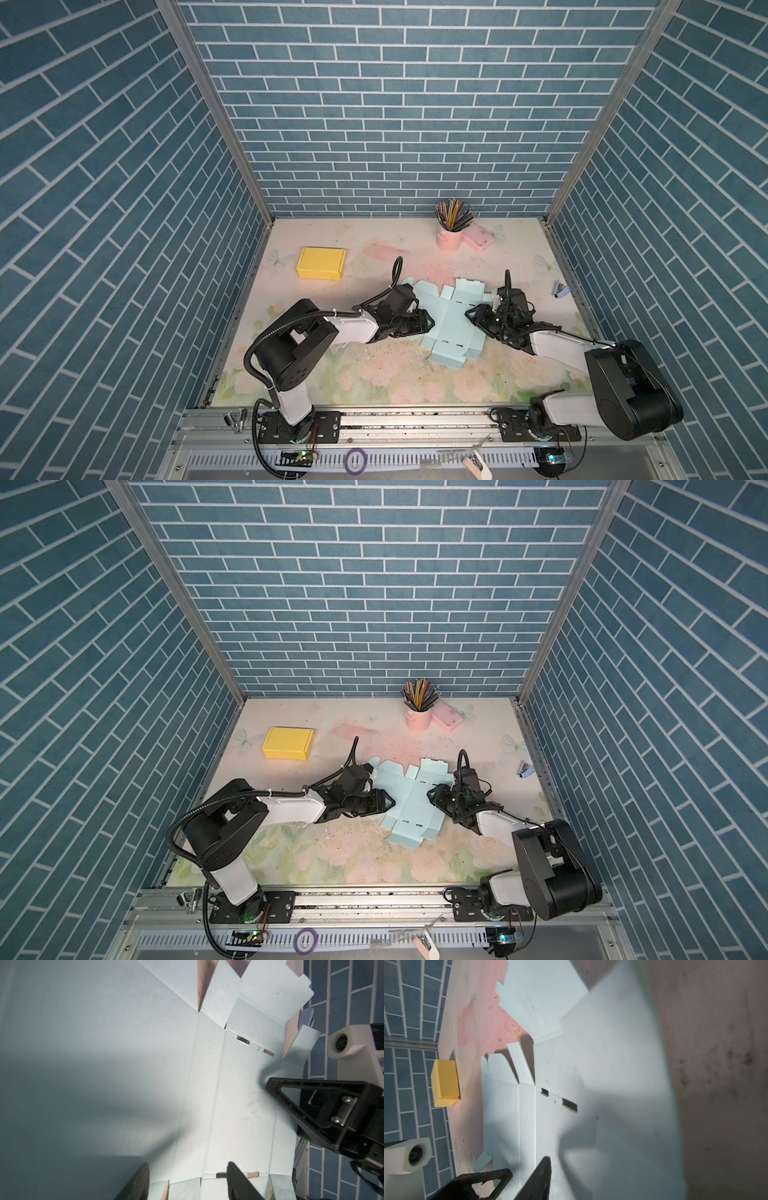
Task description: Fold the paper box
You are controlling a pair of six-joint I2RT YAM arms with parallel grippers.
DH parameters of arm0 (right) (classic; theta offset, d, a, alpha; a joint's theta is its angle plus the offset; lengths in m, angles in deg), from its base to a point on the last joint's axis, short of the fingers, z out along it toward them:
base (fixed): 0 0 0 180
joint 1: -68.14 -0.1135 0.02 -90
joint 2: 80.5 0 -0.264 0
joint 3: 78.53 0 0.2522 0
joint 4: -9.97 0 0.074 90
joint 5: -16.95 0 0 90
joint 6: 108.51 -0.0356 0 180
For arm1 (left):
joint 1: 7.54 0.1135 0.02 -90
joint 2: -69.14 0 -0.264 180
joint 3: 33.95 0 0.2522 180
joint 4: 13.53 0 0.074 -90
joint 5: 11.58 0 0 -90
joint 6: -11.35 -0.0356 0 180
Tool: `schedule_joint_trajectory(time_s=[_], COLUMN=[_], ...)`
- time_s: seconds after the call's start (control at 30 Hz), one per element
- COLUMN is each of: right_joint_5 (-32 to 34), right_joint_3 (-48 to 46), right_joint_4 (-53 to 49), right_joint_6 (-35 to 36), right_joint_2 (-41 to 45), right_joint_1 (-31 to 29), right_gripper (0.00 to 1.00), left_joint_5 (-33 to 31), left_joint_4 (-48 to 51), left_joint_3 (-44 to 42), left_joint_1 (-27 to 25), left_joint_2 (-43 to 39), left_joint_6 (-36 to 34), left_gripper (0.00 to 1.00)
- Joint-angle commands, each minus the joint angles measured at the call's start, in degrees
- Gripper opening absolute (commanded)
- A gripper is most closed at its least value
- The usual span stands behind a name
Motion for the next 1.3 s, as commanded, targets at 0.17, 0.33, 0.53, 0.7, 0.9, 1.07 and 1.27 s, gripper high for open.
schedule_joint_trajectory(time_s=[0.17,0.33,0.53,0.7,0.9,1.07,1.27], right_joint_5=[3.55,4.24,4.77,5.29,5.88,7.05,7.62], right_joint_3=[-1.46,-2.89,-3.35,-4.11,-5.25,-4.54,2.03], right_joint_4=[-9.29,-9.24,-9.6,-10.4,-10.4,-12.19,-18.57], right_joint_6=[1.51,-0.12,-0.47,-0.58,-1.53,-0.94,6.33], right_joint_2=[5.84,8.27,10.77,12.58,13.96,15.07,13.52], right_joint_1=[0.22,0.22,0.18,0.22,0.22,0.22,-0.1], right_gripper=[0.44,0.34,0.29,0.3,0.21,0.1,0.01], left_joint_5=[-1.11,-0.57,-1.22,-1.69,-1.7,-1.68,-2.34], left_joint_4=[-0.64,-2.52,-2.43,-2.43,-2.07,-1.96,1.77], left_joint_3=[-3.92,-4.45,-4.43,-4.45,-4.41,-4.39,-7.1], left_joint_1=[-0.17,-0.17,-0.17,-0.17,-0.17,-0.21,-0.3], left_joint_2=[2.74,3.18,2.73,2.93,3.09,2.75,-6.28], left_joint_6=[3.48,3.83,3.56,3.6,3.56,3.58,3.12], left_gripper=[0.6,0.59,0.59,0.58,0.58,0.58,0.58])
